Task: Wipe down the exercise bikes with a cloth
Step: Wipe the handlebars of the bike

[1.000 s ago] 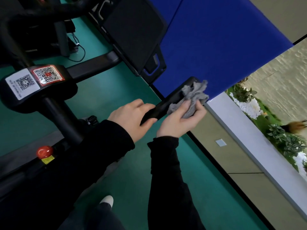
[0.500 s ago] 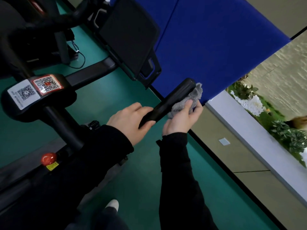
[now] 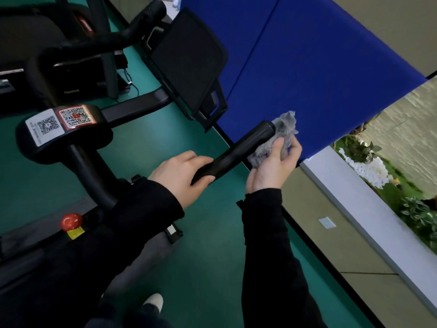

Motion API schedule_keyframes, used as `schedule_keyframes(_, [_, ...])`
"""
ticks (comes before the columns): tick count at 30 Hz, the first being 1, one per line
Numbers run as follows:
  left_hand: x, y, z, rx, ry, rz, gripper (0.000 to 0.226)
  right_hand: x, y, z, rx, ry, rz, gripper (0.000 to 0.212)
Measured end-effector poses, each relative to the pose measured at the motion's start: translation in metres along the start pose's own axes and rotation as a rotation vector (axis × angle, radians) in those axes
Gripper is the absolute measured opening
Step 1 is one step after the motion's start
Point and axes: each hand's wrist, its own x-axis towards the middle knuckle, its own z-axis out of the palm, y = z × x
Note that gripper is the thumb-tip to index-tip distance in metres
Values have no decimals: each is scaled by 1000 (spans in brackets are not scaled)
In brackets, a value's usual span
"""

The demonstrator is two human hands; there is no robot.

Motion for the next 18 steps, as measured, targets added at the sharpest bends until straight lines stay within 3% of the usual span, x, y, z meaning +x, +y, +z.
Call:
schedule_keyframes(5, [0,5,-3,11,-23,-37,38,25,-18,-17,-423,-278,-339,13])
schedule_keyframes(11, [13,13,-4,122,-53,-74,48,60,-58,-6,-835,-769,-488,15])
schedule_keyframes(14, [26,24,3,108,-41,-71,56,66,-71,8,-1017,-966,-461,13])
schedule_keyframes(18, [45,33,10,73,-66,-59,50,74,-79,24,-1173,-1090,-328,10])
